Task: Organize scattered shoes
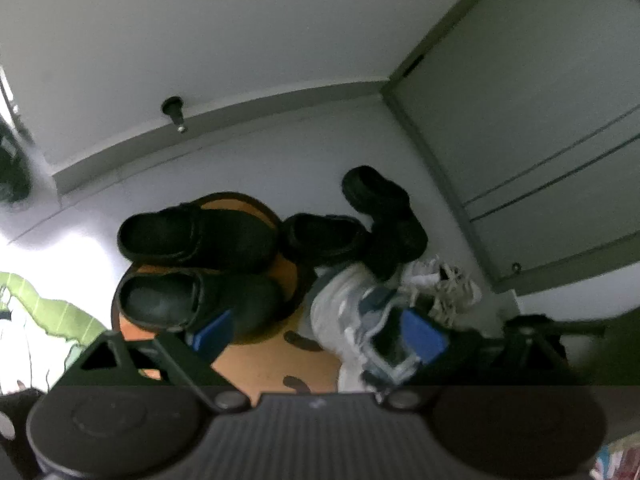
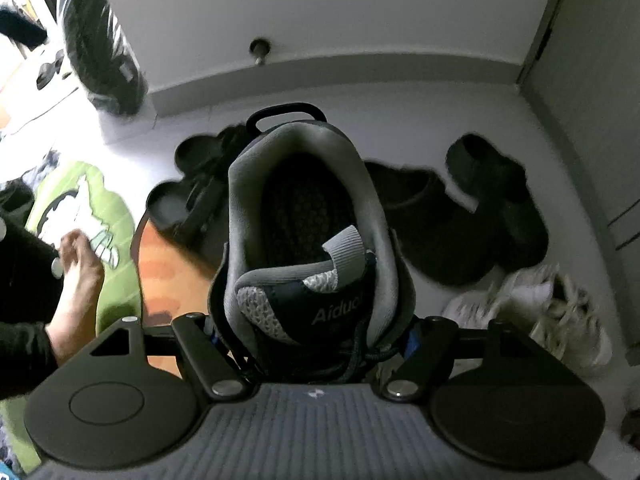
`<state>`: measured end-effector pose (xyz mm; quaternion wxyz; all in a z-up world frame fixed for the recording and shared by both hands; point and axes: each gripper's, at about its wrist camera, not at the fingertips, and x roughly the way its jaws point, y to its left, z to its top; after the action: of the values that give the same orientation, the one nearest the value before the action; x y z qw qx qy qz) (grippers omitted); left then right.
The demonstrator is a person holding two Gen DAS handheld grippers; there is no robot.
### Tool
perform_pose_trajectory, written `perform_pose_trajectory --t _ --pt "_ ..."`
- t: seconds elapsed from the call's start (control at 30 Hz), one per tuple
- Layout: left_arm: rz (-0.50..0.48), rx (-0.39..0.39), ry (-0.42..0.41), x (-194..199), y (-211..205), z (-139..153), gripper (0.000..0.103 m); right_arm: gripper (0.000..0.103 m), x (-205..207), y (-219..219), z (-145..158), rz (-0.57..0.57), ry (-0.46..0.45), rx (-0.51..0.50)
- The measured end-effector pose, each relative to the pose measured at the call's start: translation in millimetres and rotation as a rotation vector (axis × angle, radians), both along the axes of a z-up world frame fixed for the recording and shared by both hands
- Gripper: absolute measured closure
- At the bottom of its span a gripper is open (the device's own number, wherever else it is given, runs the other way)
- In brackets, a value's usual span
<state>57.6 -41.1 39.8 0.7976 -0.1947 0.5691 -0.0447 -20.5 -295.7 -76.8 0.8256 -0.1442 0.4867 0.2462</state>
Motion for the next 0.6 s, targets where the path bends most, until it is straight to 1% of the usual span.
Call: perform_pose_trajectory --t 0.03,0.1,0.17,0.23,0.27,0.3,0.37,0.4,0.43,0.57,0.6 --pt "0.003 0.013 0.004 2.5 3.8 -4.2 0.014 0.026 6.7 1.6 1.4 -0.007 -0.008 0.003" --pt "0.028 -0.008 0.004 7.2 17.3 -15.4 0.014 0.026 23.1 5.3 4.0 -0.023 -0.019 0.014" --pt "0.031 -0.042 -0.006 7.4 24.3 -21.3 0.015 0.026 44.6 9.8 6.5 -0.044 -0.021 0.034" --pt "0.058 -0.114 -0.026 7.1 35.6 -33.0 0.015 0.026 58.7 13.8 7.4 -0.047 -0.021 0.046" --pt "0.066 -0.122 -0.022 8.1 37.9 -36.3 0.016 0.026 71.3 18.5 8.2 -0.042 -0.023 0.046" --pt "0.079 -0.120 -0.011 13.1 40.9 -41.0 0.016 0.026 80.7 23.4 9.1 -0.038 -0.028 0.039" --pt "0.115 -0.141 -0.010 18.4 45.9 -47.6 0.016 0.026 96.5 33.8 10.9 -0.028 -0.042 0.021" --pt "0.138 -0.152 0.015 21.8 48.5 -53.2 0.016 0.026 105.1 39.9 11.8 -0.021 -0.049 0.013" --pt "0.155 -0.159 0.021 22.7 49.7 -56.1 0.017 0.026 113.8 45.9 12.8 -0.013 -0.056 0.005" --pt "0.179 -0.149 0.016 22.9 49.4 -56.0 0.017 0.026 143.8 66.6 17.1 0.017 -0.074 -0.008" --pt "0.193 -0.143 -0.003 21.3 49.9 -53.0 0.017 0.026 147.2 70.1 18.9 0.019 -0.078 -0.007"
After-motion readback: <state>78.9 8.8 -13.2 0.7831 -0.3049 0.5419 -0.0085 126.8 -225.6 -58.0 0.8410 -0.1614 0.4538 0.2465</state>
